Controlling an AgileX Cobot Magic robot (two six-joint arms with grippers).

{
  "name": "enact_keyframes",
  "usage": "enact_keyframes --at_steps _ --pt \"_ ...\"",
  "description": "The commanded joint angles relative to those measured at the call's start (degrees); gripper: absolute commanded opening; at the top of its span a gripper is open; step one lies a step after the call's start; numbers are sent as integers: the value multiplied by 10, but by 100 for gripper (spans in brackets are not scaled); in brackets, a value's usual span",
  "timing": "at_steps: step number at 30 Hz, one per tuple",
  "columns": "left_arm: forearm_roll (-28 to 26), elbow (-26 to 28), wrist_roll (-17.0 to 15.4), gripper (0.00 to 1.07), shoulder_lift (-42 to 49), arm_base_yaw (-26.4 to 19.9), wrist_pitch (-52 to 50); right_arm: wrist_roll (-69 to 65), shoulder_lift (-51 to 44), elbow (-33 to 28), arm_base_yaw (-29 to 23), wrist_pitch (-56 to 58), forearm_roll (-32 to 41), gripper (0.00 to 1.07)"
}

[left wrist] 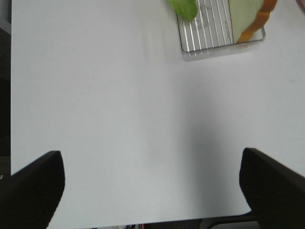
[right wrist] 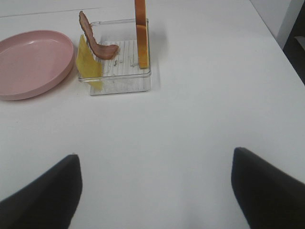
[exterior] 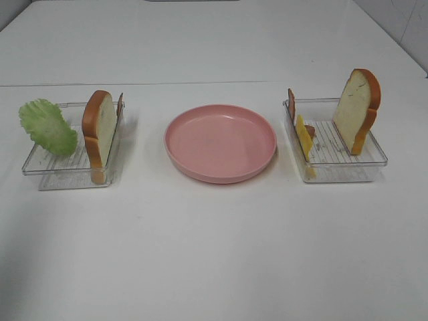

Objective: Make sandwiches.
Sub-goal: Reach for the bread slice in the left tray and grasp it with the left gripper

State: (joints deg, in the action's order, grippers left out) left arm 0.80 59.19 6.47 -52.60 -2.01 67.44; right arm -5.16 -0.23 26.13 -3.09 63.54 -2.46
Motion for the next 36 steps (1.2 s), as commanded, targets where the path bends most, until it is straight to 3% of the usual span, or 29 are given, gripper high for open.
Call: enact_keyframes --at_steps 1,3,4,6,8,12,13,17,23,25,28,30,36 --pt "-8 119 -13 94 -148 -2 -2 3 -18 -2 1 -5 1 80" --pt "-8 140 -18 94 -178 -2 0 3 -18 -2 1 -5 1 80" --pt "-12 184 -23 94 -229 -2 2 3 -18 -2 1 -5 1 80" --pt "-14 208 -23 94 -256 -2 5 3 -18 -2 1 -5 1 80" --pt "-14 273 -23 94 -324 -2 32 3 -18 -2 1 -5 1 80" --pt "-14 323 -23 94 -388 -2 60 3 -18 -2 1 -5 1 80" --pt "-15 357 -23 94 -422 -2 78 3 -18 -2 1 -5 1 80" --pt "-30 419 -45 94 -488 -2 80 3 -18 -2 1 -5 1 80" --pt "-45 447 -60 94 -522 15 80 3 -18 -2 1 -5 1 80" --pt "-35 452 -89 94 -547 62 80 3 -18 -2 1 -5 1 80" --pt "-33 452 -97 94 -556 78 80 3 -18 -2 1 -5 1 80" --pt "-33 453 -121 94 -589 139 62 3 -18 -2 1 -5 1 80" --pt "-32 464 -148 94 -634 197 58 3 -18 -2 1 -5 1 80"
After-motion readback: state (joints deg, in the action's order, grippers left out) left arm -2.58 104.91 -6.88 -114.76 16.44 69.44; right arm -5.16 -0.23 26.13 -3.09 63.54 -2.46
